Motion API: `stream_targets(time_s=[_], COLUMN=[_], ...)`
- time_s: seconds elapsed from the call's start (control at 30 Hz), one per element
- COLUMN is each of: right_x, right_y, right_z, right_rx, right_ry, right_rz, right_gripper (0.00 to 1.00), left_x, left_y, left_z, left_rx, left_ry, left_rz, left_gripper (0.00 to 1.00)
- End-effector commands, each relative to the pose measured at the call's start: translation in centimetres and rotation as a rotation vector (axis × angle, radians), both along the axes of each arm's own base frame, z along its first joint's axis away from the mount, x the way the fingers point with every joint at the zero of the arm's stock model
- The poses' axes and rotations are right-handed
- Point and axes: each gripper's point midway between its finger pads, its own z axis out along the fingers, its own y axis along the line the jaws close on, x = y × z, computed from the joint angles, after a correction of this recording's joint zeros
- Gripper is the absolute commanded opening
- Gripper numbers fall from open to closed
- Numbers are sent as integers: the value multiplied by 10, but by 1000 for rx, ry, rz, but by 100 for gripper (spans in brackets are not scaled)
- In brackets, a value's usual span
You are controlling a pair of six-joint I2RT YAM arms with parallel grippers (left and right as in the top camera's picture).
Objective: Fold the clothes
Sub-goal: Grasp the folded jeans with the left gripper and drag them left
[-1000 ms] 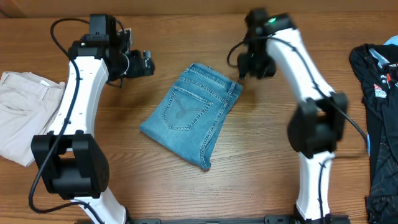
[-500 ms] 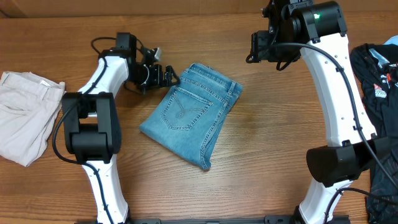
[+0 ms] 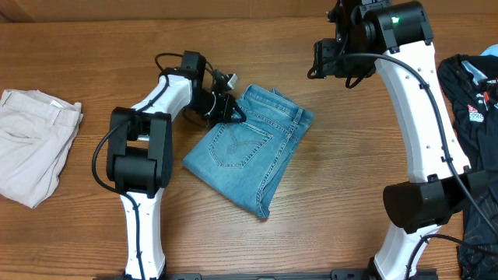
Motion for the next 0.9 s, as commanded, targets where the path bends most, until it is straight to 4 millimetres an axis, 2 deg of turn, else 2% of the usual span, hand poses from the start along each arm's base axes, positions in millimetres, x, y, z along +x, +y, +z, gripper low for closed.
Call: stream_targets(time_s=[0.0, 0.1, 0.2, 0.27, 0.4, 0.5, 0.7, 0.87], right_x=[0, 0, -1, -2, -5, -5, -6, -6], right_y=[-1, -1, -2, -6, -11, -11, -11, -11], right_z=[0, 0, -1, -1, 2, 4, 5, 5], right_rx=[-4, -5, -13, -32, -53, -50, -49, -48], right_ry=[0, 0, 5, 7, 4, -3, -5, -3], right_rz=[-5, -5, -8, -14, -23, -23, -23, -26], right_gripper=[64, 65, 64, 64, 64, 64, 64, 64], left_x=[-3, 6, 18, 20, -1, -24, -60, -56], left_y=[25, 56, 106, 147, 222, 261, 317, 344], left_z=[-14, 16, 59, 90, 147, 176, 209, 217], left_rx=[160, 277, 425, 524, 676, 739, 848, 893], left_ry=[11, -40, -105, -143, -186, -218, -233, -299], left_rz=[10, 61, 210, 325, 489, 509, 583, 579], left_gripper=[4, 4, 4, 4, 4, 4, 4, 4])
